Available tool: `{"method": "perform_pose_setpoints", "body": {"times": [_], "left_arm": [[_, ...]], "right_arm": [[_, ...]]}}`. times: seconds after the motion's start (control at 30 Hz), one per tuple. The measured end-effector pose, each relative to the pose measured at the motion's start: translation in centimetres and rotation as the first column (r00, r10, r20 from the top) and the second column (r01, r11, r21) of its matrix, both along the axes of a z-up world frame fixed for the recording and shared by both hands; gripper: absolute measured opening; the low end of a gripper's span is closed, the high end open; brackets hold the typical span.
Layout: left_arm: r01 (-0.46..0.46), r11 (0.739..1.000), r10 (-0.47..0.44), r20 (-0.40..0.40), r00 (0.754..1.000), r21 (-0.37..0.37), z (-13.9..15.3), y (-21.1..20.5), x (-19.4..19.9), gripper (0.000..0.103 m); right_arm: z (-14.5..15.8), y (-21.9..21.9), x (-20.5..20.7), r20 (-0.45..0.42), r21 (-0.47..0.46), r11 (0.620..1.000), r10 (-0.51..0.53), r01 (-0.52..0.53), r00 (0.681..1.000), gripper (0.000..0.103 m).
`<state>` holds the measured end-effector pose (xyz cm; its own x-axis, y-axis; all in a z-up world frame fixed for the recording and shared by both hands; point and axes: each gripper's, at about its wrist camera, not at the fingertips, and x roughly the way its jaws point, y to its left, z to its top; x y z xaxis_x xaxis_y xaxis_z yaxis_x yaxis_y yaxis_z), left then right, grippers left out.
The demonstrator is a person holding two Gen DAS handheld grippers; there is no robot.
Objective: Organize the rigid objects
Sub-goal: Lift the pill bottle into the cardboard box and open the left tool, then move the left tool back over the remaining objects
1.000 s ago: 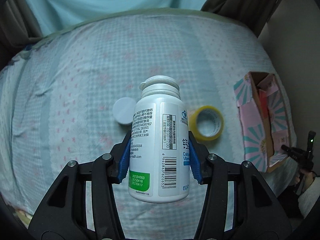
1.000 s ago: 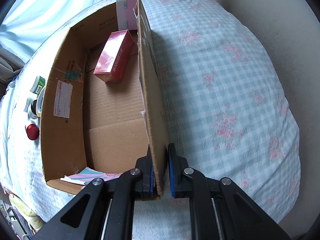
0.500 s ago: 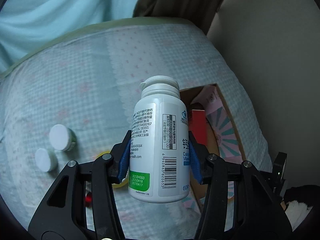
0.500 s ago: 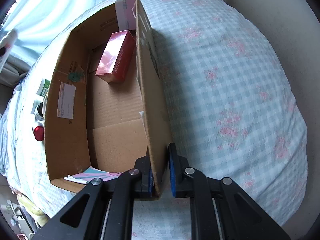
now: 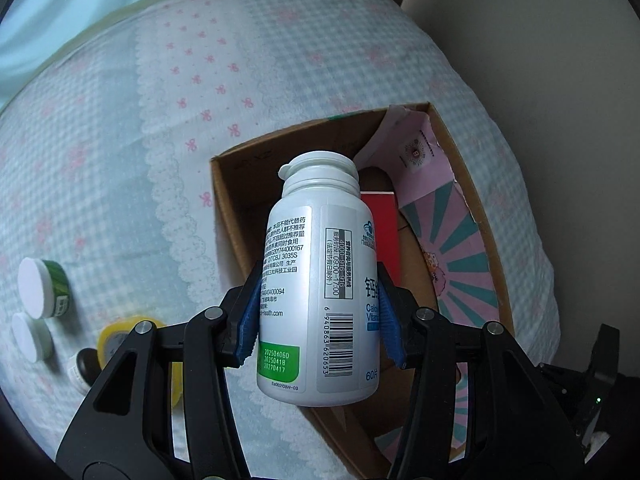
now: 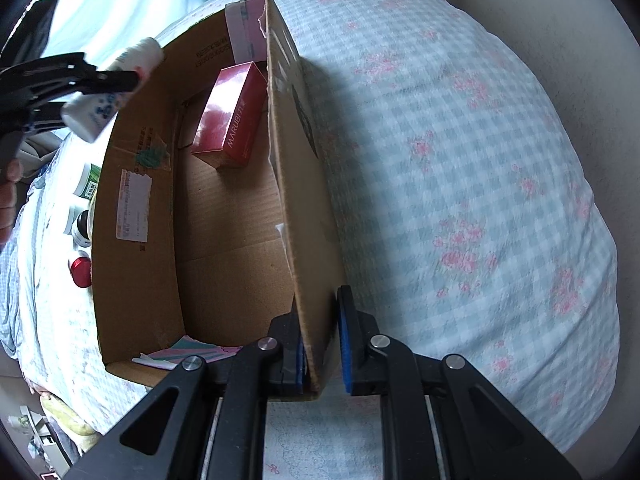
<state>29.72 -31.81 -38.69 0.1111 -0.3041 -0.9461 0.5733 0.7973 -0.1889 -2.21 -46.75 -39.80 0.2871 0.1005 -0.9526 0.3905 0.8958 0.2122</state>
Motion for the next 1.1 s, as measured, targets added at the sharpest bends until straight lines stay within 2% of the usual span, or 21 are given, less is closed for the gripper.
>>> {"method": "perform_pose_setpoints", "body": {"times": [0.23,0.27,0.3,0.33,0.37,0.43,0.6,0.87,1.1], "left_arm": [[0.041,0.998,-0.040,-0.019,0.999,0.041,-1.1,-1.5,-0.3,0.047],[0.041,0.998,-0.040,-0.023,0.999,0.037,-1.0,-1.5,-0.2,0.049],[0.038,0.999,-0.037,-0.025,0.999,0.031,-0.9,-1.5,-0.2,0.056],[0.030,0.999,-0.029,-0.014,0.999,0.029,-0.6,-1.6,-0.1,0.087],[0.031,0.999,-0.031,-0.017,0.999,0.004,-0.4,-1.7,0.0,0.102],[0.024,1.000,-0.024,0.018,1.000,0.021,0.0,-1.8,0.0,0.103],[0.035,0.998,-0.036,0.021,0.999,0.043,0.4,-0.8,-0.4,0.103],[-0.034,0.999,0.034,0.029,0.999,0.026,2.9,3.6,-0.3,0.103],[-0.120,0.993,0.119,0.079,0.990,0.016,8.4,8.6,-0.1,0.103]], "right_arm": [[0.0,-0.1,-0.1,0.001,0.005,1.000,-0.008,0.008,1.000,0.014],[0.0,-0.1,0.0,-0.001,0.004,1.000,-0.007,0.007,1.000,0.014],[0.0,-0.1,0.0,-0.001,0.003,1.000,-0.006,0.006,1.000,0.014],[0.0,-0.2,-0.1,-0.001,0.004,1.000,-0.004,0.004,1.000,0.014],[0.0,-0.1,0.0,-0.001,0.004,1.000,-0.005,0.005,1.000,0.014],[0.1,-0.1,-0.1,0.005,0.011,1.000,-0.003,0.003,1.000,0.015],[0.0,-0.1,0.0,0.006,0.017,1.000,-0.009,0.009,1.000,0.015],[0.1,0.0,0.0,0.005,0.011,1.000,-0.002,0.002,1.000,0.015],[0.1,0.0,0.0,0.005,0.013,1.000,0.000,0.000,1.000,0.015]]}}
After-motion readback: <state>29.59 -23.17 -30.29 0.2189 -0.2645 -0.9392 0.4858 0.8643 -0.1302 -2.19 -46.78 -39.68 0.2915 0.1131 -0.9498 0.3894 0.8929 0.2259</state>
